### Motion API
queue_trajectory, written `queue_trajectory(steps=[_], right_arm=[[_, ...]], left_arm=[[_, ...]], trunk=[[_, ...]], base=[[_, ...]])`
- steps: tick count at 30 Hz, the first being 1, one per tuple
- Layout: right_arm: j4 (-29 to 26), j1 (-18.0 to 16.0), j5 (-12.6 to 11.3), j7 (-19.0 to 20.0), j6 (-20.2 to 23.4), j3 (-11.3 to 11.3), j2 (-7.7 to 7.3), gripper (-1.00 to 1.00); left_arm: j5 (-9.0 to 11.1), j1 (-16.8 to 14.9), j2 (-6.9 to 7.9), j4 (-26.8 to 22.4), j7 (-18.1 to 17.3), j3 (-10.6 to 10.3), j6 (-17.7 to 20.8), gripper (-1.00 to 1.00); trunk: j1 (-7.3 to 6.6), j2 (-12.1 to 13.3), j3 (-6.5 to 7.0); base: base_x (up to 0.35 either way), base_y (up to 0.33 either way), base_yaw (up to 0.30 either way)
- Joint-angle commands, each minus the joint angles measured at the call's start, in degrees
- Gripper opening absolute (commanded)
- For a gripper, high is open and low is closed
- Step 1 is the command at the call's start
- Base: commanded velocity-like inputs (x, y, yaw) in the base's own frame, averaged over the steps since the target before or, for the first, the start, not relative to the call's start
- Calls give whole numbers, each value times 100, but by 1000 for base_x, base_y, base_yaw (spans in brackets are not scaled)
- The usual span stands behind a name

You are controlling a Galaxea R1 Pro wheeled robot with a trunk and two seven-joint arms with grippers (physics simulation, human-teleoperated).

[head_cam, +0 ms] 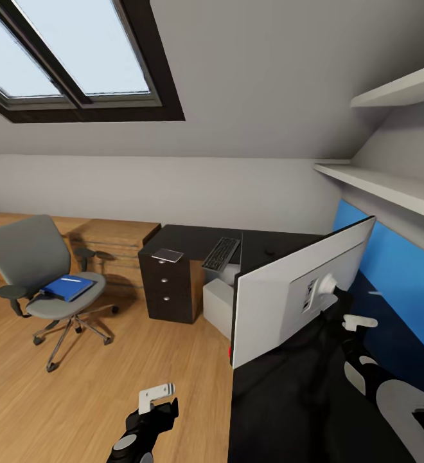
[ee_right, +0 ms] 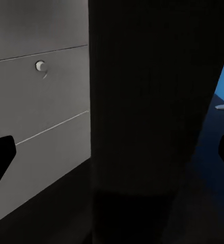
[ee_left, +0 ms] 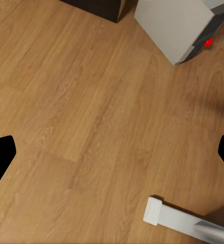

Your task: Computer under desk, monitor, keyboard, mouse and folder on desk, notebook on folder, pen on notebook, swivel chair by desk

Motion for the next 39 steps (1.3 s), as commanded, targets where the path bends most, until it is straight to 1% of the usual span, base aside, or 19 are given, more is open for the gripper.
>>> queue_trajectory(steps=[1, 18, 19, 39], right_arm=[[6, -6, -46, 5, -18, 37, -3, 100], [-3, -6, -45, 5, -27, 37, -5, 100], [-3, -6, -44, 5, -27, 37, -3, -100], [-21, -6, -38, 14, -35, 48, 0, -100]], left_arm=[[60, -4, 2, -7, 53, -10, 13, 100], [60, -4, 1, 2, 53, -19, 13, 100], [60, -4, 0, 4, 53, -19, 13, 100], [60, -4, 2, 6, 54, -10, 13, 100]], trunk=[[1, -6, -8], [1, -6, -8], [1, -6, -8], [1, -6, -8]], base=[[14, 0, 0], [36, -66, 0], [3, -5, 0], [0, 0, 0]])
